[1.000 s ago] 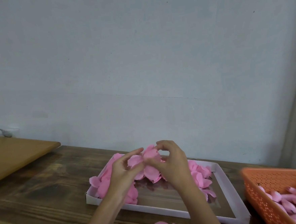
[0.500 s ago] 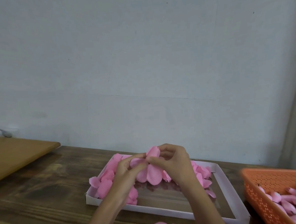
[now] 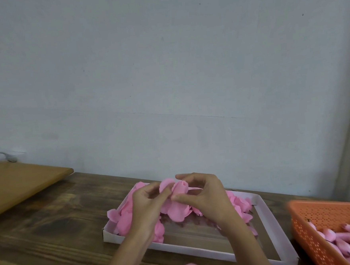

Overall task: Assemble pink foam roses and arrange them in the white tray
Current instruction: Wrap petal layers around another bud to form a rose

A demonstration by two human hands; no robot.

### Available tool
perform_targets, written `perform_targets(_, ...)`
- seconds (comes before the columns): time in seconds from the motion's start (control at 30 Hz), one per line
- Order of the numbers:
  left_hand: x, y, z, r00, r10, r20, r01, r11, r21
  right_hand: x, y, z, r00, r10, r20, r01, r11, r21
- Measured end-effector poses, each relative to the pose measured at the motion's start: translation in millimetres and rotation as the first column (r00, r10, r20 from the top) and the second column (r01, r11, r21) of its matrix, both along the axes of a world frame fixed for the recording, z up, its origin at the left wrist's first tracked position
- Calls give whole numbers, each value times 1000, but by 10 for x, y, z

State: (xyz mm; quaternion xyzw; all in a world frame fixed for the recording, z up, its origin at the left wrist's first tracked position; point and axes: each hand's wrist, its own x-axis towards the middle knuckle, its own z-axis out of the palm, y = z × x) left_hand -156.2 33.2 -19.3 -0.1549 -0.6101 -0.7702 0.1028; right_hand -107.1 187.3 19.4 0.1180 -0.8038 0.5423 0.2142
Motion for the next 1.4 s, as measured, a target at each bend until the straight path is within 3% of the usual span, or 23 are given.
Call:
perform_targets(0.4,15,-79,76,986,-83,-142,80,996,-25,-40,-62,-27,999,38,-30,-40,997,-68)
perform_targets(0.6,-83,-167,62,982,-154,-113,151,988,-30,-36,5,11,995,-54,-88,38,983,-180)
perform_targets(0.77,-162,-178,-37,976,-216,28,217,975,-49,-28,112,42,994,-61,-90,32,956,-292)
perform_targets(0.93,-144,-94,-11,956,-257,139,222,948,228,10,120,27,998,37,-55,-48,978,-204)
perform_targets(1.1,-15,-28,50,983,-142,118,128,985,116,12,67,25,998,6,-56,-10,997,-80)
perform_targets(1.3,71,-19,67,999,-22,-26,22,1000,10,14,-10,53,988,-138,-75,141,989,33)
perform_targets(1.4,113,-27,99,1000,-13,6,13,1000,23,13,-37,56,987,-149,-62,152,987,45)
